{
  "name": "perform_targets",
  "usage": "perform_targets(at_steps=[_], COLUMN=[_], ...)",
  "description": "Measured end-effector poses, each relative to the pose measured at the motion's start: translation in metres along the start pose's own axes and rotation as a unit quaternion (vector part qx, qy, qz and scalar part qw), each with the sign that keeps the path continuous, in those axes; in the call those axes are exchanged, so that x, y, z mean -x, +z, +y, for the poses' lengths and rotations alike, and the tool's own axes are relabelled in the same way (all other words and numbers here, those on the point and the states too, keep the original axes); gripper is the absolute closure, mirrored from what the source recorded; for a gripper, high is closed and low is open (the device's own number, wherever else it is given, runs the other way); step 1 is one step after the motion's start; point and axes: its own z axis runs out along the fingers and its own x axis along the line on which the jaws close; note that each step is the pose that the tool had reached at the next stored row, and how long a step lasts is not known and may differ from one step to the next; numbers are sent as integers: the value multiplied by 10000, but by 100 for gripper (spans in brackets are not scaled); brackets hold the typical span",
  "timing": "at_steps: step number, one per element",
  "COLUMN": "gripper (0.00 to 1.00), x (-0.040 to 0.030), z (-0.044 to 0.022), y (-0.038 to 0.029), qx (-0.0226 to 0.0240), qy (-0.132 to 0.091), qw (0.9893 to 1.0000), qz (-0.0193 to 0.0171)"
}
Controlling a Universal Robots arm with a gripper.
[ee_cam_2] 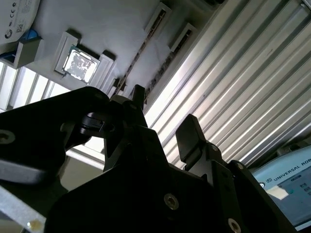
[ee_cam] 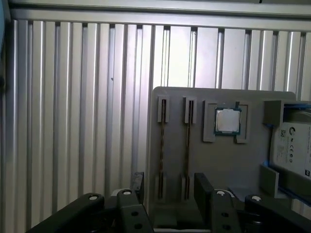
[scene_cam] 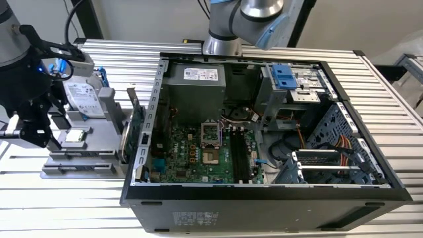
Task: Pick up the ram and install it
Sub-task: 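Pick up the ram and move it above insertion slot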
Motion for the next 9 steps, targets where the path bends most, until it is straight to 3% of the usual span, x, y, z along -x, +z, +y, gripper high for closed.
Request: perform_targets(at_steps=[6,9], gripper=[0,0], x=[1,2], z=[11,13], y=[83,121], qx=[-52,-56], qy=[0,2], qw=[10000,10000], qz=[-15,-16])
